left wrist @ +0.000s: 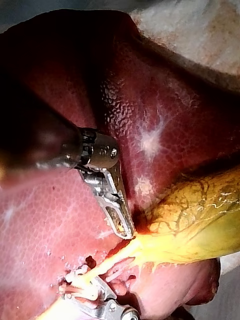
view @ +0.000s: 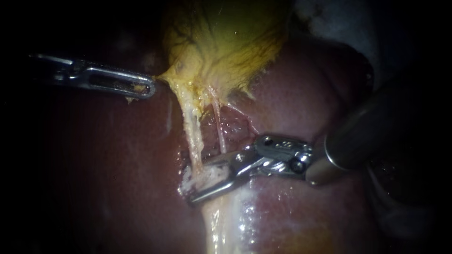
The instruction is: Clipping third clip left tube
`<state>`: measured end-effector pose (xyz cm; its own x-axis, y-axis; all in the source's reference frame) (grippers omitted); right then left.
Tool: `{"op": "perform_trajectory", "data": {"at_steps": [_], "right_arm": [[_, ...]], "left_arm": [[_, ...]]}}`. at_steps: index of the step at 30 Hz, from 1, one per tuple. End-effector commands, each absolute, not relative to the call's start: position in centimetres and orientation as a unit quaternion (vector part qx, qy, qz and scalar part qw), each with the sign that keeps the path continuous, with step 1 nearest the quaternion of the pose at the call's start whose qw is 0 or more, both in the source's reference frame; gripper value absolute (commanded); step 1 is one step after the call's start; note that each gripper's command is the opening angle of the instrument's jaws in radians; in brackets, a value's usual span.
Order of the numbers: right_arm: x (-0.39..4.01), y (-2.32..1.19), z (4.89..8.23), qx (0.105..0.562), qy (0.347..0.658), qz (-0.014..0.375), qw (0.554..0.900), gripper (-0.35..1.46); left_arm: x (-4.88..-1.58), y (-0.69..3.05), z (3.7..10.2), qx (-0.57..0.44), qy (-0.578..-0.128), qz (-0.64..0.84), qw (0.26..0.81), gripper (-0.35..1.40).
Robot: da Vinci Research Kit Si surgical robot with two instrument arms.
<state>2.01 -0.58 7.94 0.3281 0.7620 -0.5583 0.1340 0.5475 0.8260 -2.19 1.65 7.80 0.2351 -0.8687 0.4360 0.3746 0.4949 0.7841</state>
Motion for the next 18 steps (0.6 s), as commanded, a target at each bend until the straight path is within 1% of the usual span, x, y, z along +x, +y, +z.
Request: {"op": "perform_trajectory", "data": {"at_steps": [1, 5, 10, 15, 18], "right_arm": [[1.98, -0.55, 7.94, 0.419, 0.534, 0.225, 0.698, 0.53], [1.91, -0.41, 7.95, 0.422, 0.533, 0.23, 0.696, 0.53], [1.92, -0.36, 7.96, 0.433, 0.528, 0.243, 0.688, 0.53], [2.05, -0.35, 7.97, 0.458, 0.523, 0.259, 0.671, 0.53], [2.15, -0.36, 7.98, 0.468, 0.522, 0.261, 0.664, 0.53]], "left_arm": [[-2.19, 1.64, 7.8, 0.273, -0.452, -0.422, 0.737, -0.35], [-2.19, 1.64, 7.8, 0.273, -0.452, -0.422, 0.737, -0.35], [-2.19, 1.64, 7.8, 0.273, -0.452, -0.422, 0.737, -0.35], [-2.21, 1.64, 7.81, 0.272, -0.452, -0.422, 0.737, -0.35], [-2.22, 1.62, 7.82, 0.27, -0.452, -0.423, 0.737, -0.35]]}}
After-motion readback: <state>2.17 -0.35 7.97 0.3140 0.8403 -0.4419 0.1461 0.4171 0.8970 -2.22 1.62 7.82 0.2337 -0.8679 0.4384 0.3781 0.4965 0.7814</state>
